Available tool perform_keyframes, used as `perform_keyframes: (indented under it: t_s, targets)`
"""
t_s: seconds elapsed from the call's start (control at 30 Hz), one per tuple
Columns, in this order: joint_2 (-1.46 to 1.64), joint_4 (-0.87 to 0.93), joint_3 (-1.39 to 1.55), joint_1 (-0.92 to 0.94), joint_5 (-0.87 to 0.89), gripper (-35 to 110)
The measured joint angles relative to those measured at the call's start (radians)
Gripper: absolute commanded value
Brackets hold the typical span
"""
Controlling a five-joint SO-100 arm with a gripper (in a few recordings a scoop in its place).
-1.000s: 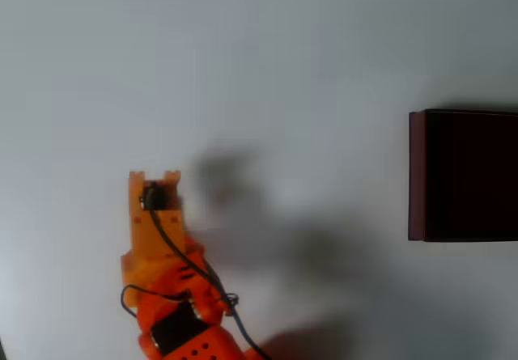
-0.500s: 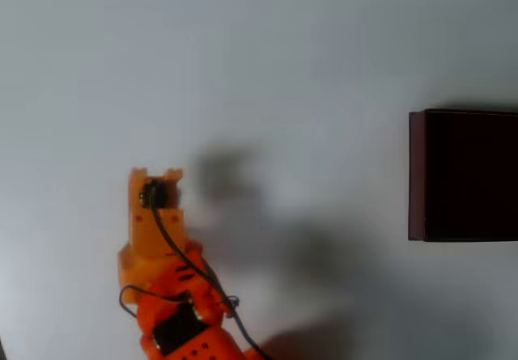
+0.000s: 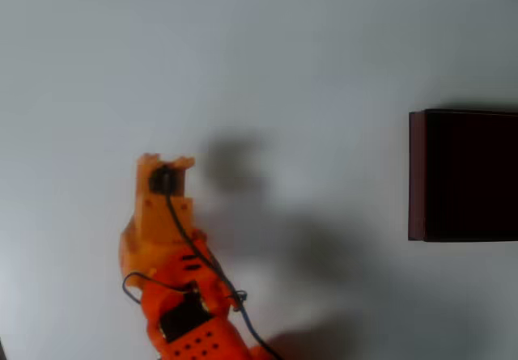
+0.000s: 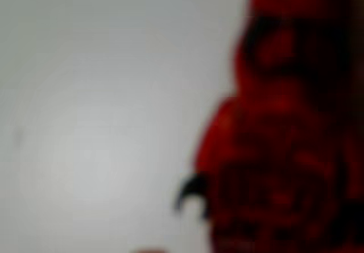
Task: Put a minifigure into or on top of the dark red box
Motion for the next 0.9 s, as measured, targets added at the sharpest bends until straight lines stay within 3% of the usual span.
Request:
perform_keyframes:
  t_s: [0.33,0.9]
  targets:
    - [-0.127,-0.23,0.014,0.009,0.008,11]
    - [-0.147,-0.259,0.015,-0.021,-0.018,3]
